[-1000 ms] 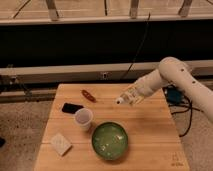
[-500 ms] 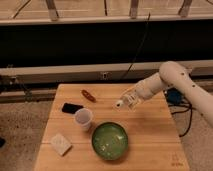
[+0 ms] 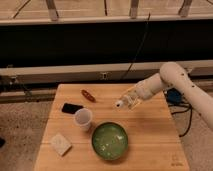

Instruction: Stand the bottle upright

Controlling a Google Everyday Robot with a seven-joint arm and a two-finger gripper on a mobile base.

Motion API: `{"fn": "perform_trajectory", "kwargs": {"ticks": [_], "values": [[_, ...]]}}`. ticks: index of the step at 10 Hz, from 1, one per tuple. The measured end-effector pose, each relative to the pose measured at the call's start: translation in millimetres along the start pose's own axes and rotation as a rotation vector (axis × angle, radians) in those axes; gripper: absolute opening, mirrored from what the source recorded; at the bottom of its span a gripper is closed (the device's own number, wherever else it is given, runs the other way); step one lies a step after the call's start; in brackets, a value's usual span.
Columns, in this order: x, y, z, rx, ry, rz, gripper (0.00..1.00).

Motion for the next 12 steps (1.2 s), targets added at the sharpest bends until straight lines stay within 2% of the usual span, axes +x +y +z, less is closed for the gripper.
{"fn": "perform_trajectory", "kwargs": {"ticks": [6,12], "values": [[0,11,23,-0.021,-0.145,0.056,0.00],[12,26,43,-0.046,-0.258,0.161,0.00]]}}
